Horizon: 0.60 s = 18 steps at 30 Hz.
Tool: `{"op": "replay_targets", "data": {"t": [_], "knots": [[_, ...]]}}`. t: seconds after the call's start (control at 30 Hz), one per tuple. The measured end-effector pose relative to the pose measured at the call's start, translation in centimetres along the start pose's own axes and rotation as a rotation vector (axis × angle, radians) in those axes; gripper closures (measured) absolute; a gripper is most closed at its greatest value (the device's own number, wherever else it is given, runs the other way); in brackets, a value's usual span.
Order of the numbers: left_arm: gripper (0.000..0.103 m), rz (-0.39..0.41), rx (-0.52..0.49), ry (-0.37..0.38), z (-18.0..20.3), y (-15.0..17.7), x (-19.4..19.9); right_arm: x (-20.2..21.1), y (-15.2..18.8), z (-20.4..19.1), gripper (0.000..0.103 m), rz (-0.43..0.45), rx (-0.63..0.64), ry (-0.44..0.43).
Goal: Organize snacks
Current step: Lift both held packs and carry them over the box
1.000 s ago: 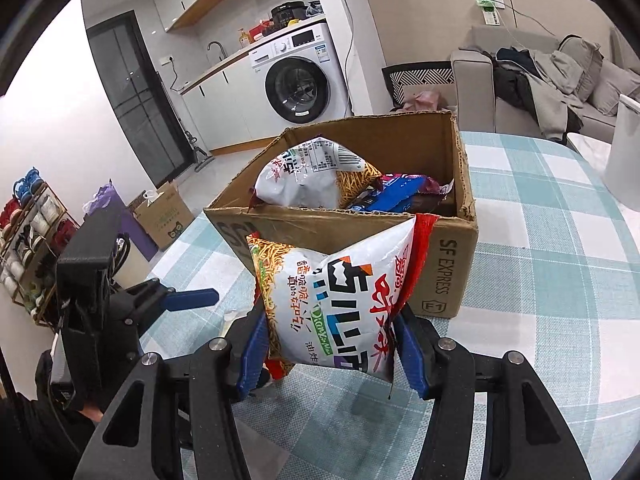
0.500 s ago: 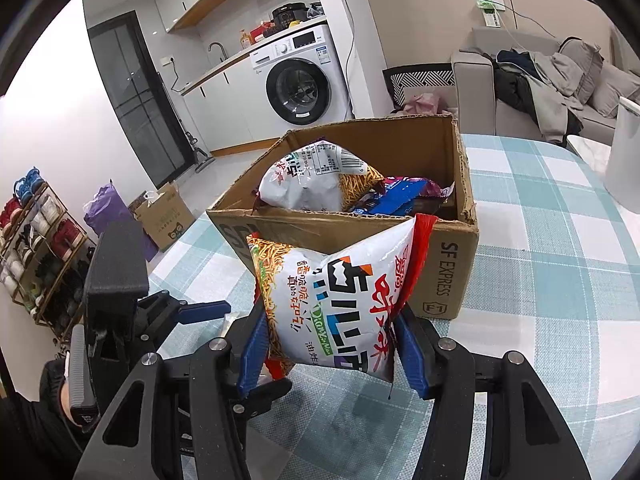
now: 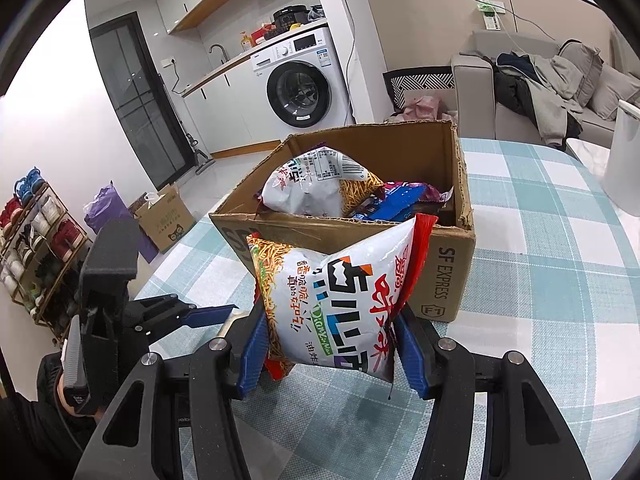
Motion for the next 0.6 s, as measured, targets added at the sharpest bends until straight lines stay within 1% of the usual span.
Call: {"op": "replay_targets", "data": {"t": [0.07, 0.2, 0.4, 0.6], "knots": [[0.044, 0.013, 0.0, 0.004, -0.5, 0.2, 0.4, 0.1, 0.0, 0.0, 0.045, 0.001, -0.001, 0.001], [0.044, 0.042, -0.015, 0.016, 0.2, -0.2, 1.3, 0.3, -0.1, -0.1, 0.045, 0.008, -0.001, 0.0], [0.044, 0.069, -0.015, 0.033, 1.0, -0.5, 3.0, 0.6, -0.3, -0.2, 0.045, 0.013, 0.002, 0.0], [0.044, 0.104, -0.01, 0.046, 1.3, -1.4, 4.6, 1.1, -0.4, -0.3, 0.045, 0.025, 0.007, 0.001]]}}
Point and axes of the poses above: each gripper's, at about its wrist camera, not at the fingertips, and x roughly against the way its jaws point, z to its right, y to its underside, the point moved 9 cm from there along -x, roughly the way its jaws point, and after that the axes turned 6 degrees about z, right-handed, at the moved point
